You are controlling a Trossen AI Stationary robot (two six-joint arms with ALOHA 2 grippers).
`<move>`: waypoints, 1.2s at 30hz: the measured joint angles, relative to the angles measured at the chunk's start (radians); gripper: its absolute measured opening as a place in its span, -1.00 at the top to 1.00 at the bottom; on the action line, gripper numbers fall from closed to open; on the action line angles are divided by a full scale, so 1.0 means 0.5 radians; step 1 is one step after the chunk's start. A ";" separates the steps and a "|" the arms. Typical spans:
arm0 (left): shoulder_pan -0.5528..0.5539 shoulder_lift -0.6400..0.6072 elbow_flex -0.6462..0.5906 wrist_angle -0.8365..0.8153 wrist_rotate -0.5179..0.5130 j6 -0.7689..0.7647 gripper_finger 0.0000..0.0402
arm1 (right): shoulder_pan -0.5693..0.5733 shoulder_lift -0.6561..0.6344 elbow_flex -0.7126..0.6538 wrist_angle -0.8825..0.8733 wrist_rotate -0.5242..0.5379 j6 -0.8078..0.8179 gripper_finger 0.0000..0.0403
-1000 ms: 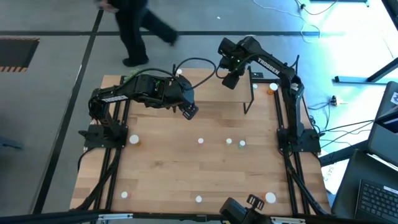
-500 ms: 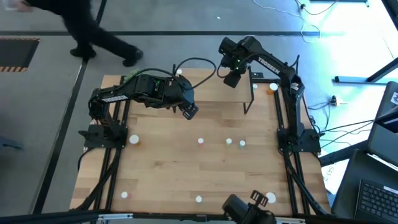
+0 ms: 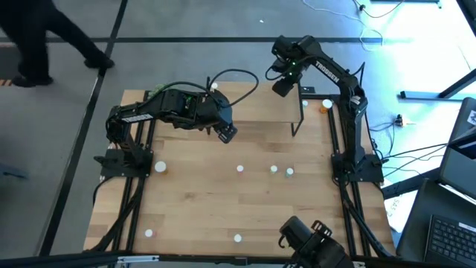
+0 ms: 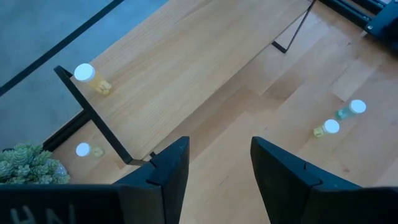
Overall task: Pick and place medicine bottles onto shelf by color
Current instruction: Put the top right pink pill bottle on the shelf
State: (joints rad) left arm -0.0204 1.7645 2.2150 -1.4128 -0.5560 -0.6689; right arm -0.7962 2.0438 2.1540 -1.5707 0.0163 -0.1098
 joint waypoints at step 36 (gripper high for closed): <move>0.002 0.001 0.000 0.000 0.000 0.063 0.17 | -0.001 -0.250 -0.317 0.079 0.040 -0.052 0.41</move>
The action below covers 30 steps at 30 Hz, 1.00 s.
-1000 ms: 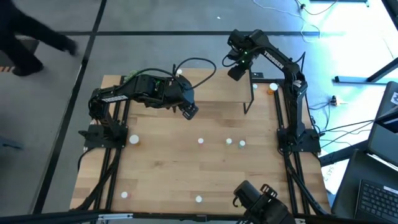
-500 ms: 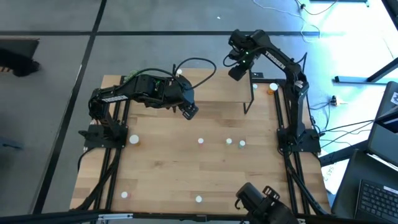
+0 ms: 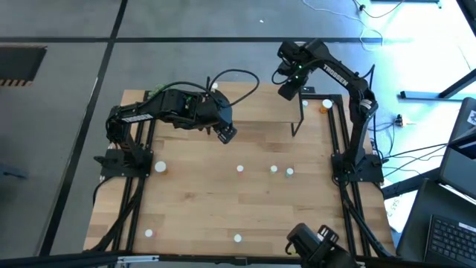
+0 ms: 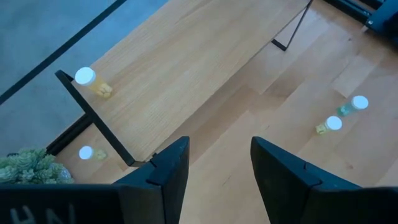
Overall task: Pick and place medicine bottles onto shelf by color
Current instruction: Put the top right pink pill bottle on the shelf
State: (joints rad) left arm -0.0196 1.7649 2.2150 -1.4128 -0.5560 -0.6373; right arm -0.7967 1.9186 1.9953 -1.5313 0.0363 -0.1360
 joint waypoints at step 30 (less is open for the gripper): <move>-0.002 0.000 0.001 0.002 0.002 -0.013 0.17 | -0.011 0.000 -0.134 0.064 0.050 -0.053 0.41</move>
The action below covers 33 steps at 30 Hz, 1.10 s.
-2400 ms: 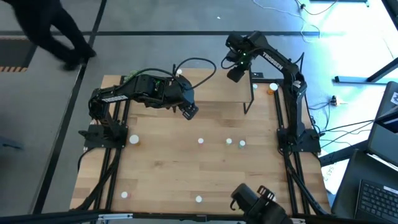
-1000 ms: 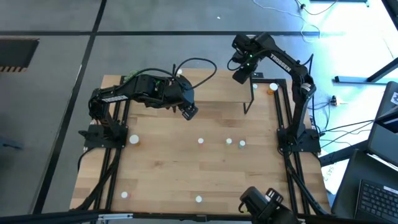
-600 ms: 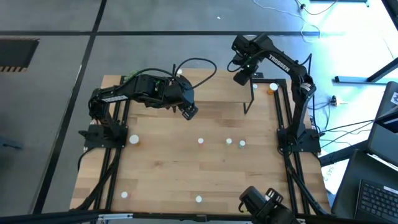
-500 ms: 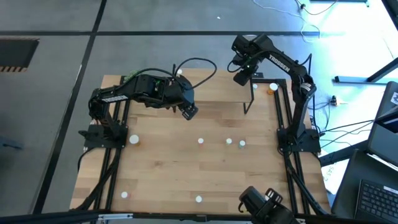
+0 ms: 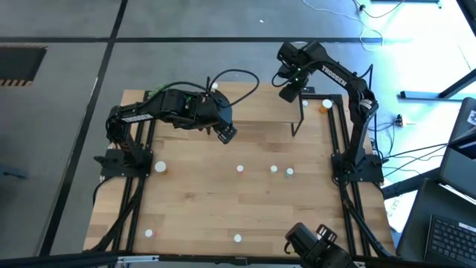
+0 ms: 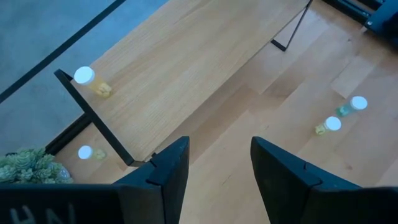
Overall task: Pick and place medicine bottles onto shelf by color
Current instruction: Put the top right pink pill bottle on the shelf
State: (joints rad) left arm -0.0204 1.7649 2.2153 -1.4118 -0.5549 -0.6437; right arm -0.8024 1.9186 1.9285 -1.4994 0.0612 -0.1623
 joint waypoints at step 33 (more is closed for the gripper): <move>-0.002 0.000 -0.001 -0.001 0.086 0.053 0.17 | -0.001 0.006 0.004 0.067 0.072 -0.008 0.17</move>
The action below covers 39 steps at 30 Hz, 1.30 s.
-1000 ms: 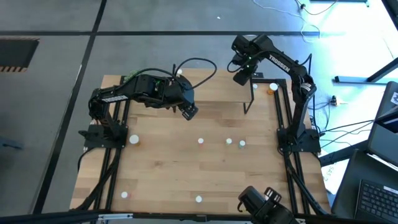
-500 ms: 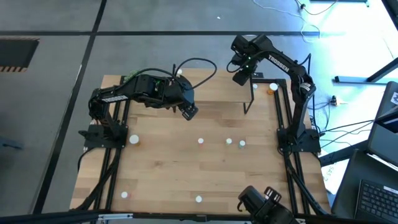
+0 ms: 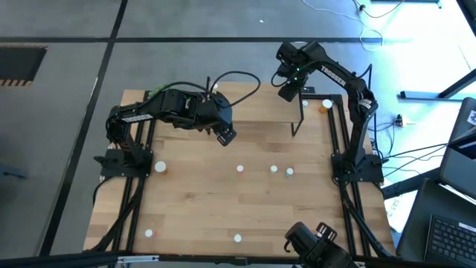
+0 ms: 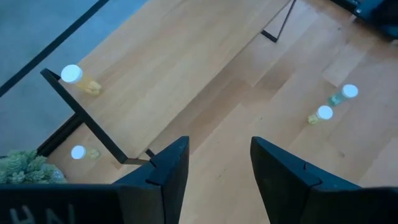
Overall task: Pick and place medicine bottles onto shelf by color
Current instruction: Put the top right pink pill bottle on the shelf
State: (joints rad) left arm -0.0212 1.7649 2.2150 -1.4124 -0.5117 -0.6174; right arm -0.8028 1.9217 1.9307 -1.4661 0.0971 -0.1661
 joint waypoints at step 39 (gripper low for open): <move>0.114 0.000 0.000 0.000 0.022 -0.154 0.17 | 0.467 -0.765 0.645 -0.101 -0.271 0.128 0.17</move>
State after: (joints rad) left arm 0.0360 1.7649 2.2150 -1.4124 -0.5007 -0.6946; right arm -0.5693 1.5391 2.2532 -1.5168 -0.0382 -0.1023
